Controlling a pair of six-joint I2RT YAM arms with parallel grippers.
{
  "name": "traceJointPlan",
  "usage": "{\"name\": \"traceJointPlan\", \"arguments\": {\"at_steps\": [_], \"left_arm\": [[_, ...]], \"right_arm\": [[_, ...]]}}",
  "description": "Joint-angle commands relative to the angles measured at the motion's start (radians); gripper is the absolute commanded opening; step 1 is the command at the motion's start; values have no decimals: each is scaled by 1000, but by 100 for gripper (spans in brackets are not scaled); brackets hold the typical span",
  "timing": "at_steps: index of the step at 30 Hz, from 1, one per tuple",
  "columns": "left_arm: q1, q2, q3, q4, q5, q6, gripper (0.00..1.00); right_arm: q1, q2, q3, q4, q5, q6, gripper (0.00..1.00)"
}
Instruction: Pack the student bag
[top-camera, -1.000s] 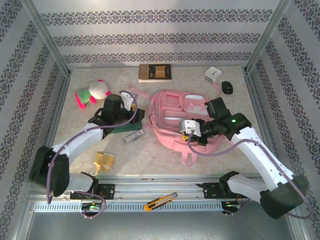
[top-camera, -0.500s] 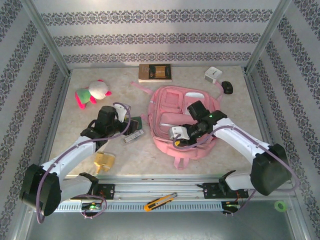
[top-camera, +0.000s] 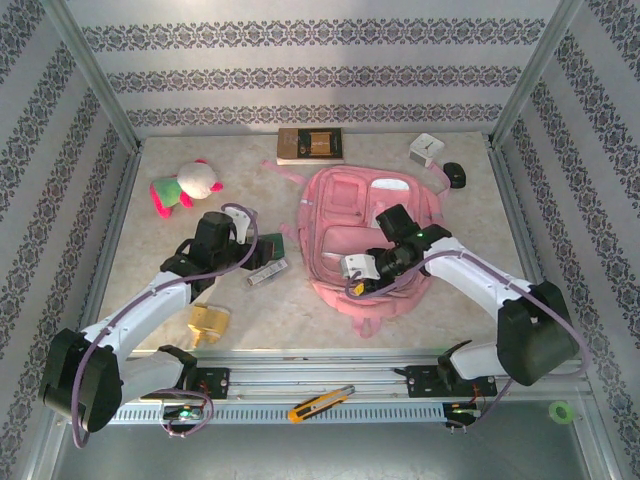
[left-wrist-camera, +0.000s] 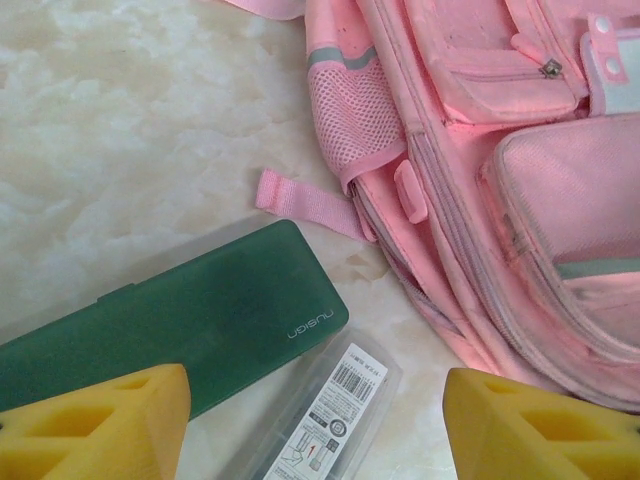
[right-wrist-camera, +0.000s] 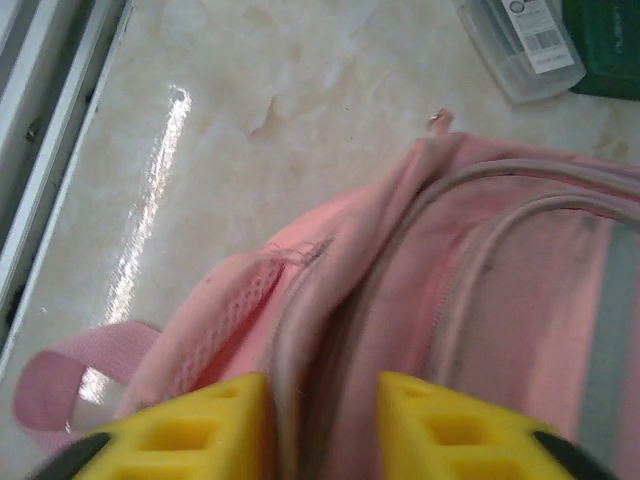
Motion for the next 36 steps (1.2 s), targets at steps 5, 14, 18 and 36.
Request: {"name": "traceJointPlan", "arguments": {"at_steps": [5,14,18,36], "left_arm": [[4,-12,76,-63,-5,-32,68],[53,113,297,-246,-27,-158,73],[91,159,347,-268,17,-215,73],[193,637,677,-101,19,-424,61]], "right_arm": [[49,-139,72,-67,94,351,65],[47,-195,170,-42,240,1194,70],[43,-197,181,-32,294,1435,68],[50,35,278,297,450,1759,66]]}}
